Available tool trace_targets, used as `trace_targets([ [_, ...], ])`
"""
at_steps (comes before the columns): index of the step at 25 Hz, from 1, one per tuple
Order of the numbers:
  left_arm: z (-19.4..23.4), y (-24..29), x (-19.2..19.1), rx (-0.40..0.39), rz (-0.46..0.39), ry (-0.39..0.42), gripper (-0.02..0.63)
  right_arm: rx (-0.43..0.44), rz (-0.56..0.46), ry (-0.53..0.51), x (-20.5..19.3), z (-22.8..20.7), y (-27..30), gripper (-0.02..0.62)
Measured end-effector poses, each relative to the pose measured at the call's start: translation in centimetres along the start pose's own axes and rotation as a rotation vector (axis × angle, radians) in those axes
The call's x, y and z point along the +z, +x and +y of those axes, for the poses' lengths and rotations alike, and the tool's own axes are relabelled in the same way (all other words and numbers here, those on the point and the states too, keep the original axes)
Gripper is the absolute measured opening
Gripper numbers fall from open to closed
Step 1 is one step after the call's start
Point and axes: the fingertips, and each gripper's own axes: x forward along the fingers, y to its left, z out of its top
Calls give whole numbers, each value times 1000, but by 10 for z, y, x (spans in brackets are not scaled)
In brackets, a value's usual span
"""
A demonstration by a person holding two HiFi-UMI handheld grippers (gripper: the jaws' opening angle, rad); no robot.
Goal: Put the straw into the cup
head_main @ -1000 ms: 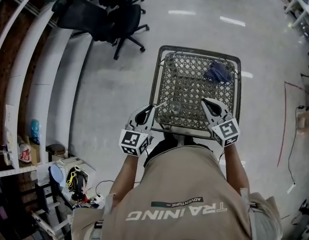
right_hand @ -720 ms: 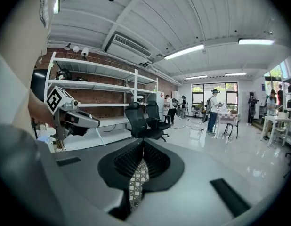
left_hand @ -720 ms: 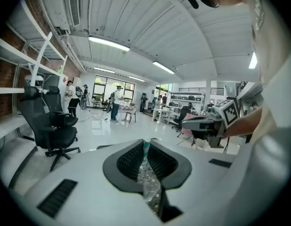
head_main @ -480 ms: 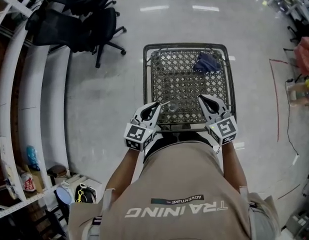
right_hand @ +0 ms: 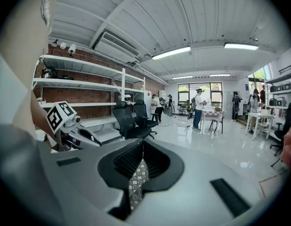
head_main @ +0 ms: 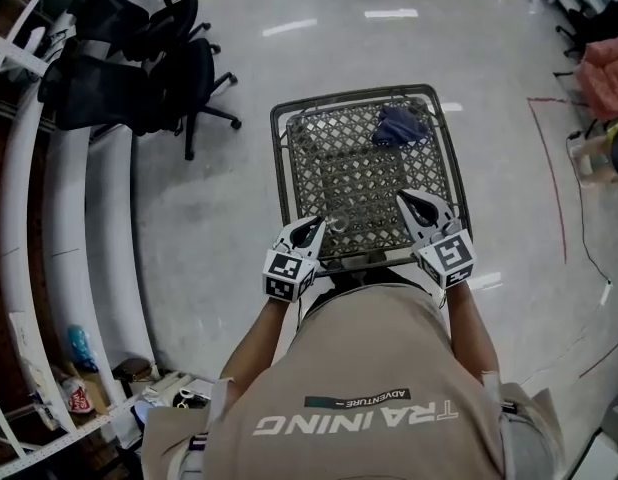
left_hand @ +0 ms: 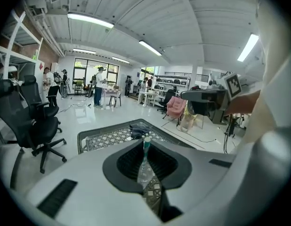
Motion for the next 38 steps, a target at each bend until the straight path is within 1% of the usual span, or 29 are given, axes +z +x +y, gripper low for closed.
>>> trace_targets([
  [3,-2,11,-4,1,13,7,37,-5,4,-3,-5,-5,-7,17],
  [6,-5,23,-12,12,49,22,37,-20,10,11,-10,-11,-15,17],
  [9,-12,36,-16,-29,62,-1,37,-31,19,25,-16,-18,-21,17],
  [11,-14,39,-15,-43,42,-18,40,-33,20,29,-18,-21,-22,17],
  [12,-14,39,-13,-47,30,-24,54,-31,18,29,-18,-22,-23,17],
  [14,-17,37,-5,-56,-3,-33,144,-26,14,24,-17,-23,-23,17],
  [15,-18,35,0,-59,-20,-35,160,-23,12,20,-16,-24,-24,17],
  [17,-21,32,9,-52,-48,-35,167,-15,7,12,-14,-26,-25,17],
  [21,-18,16,31,-6,-128,-42,167,18,-15,-2,-3,-27,-22,17],
  [23,-16,3,43,20,-167,-23,159,39,-31,-8,5,-27,-18,17],
  [25,-10,-12,56,60,-209,-2,103,63,-52,-16,14,-25,-12,17],
  [27,-4,-28,69,95,-247,19,34,92,-78,-23,27,-21,-6,17],
  [28,-2,-35,77,99,-268,21,23,106,-89,-26,34,-20,-4,17],
  [31,2,-51,103,80,-358,-44,17,142,-109,-58,50,-15,3,17],
  [32,5,-57,109,88,-379,-48,17,157,-116,-71,55,-13,6,17],
  [36,24,-76,129,153,-422,-16,17,210,-138,-98,71,-3,19,17],
  [38,31,-83,137,173,-441,-21,17,235,-137,-107,78,1,26,17],
])
